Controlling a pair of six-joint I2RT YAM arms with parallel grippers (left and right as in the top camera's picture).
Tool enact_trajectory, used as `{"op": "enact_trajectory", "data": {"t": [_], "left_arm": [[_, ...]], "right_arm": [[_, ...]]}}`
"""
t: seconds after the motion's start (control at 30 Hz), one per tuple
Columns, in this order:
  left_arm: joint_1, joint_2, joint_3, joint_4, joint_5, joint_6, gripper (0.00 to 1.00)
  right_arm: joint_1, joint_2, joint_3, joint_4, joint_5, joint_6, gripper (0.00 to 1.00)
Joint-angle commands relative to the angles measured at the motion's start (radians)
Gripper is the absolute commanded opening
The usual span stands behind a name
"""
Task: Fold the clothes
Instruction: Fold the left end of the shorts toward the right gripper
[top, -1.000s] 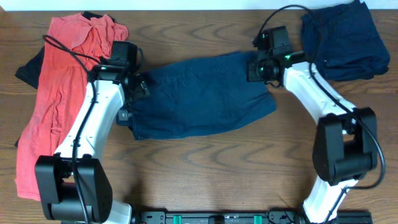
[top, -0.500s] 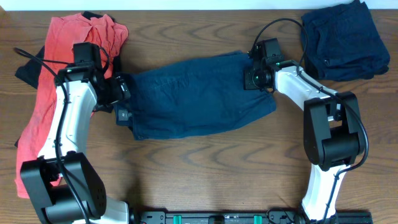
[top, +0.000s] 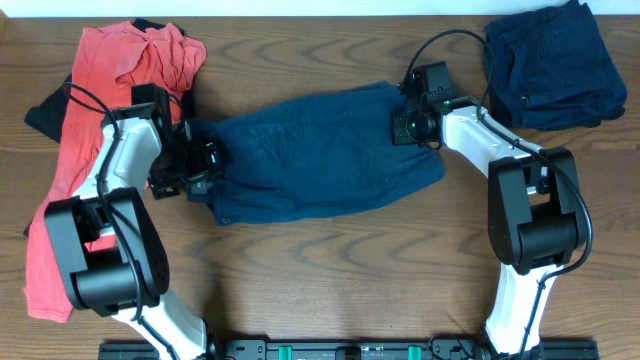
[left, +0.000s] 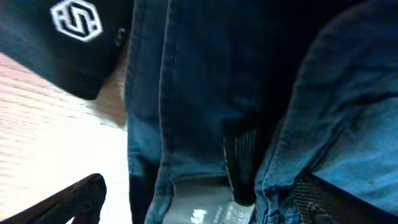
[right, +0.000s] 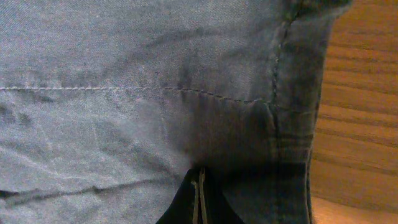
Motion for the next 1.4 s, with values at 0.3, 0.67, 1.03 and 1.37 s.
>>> {"op": "enact_trajectory", "data": {"t": [0.3, 0.67, 1.03, 1.37], "left_arm": [[0.003, 0.155, 0.0, 0.054, 0.177, 0.025, 0.99], [-0.036, 0.194, 0.0, 0.107, 0.298, 0.03, 0.36], [-0.005, 0.117, 0.03, 0.006, 0.298, 0.051, 0.06], [0.009, -0.037, 0.1, -0.214, 0.101, 0.084, 0.06]], "right_arm": [[0.008, 0.018, -0.003, -0.01, 0.004, -0.015, 0.01], [0.008, 0.018, -0.003, -0.008, 0.003, -0.014, 0.01], [0.008, 0.017, -0.003, -0.013, -0.105, 0.002, 0.01], [0.008, -0.043, -0.003, -0.023, -0.465, 0.009, 0.03]]}}
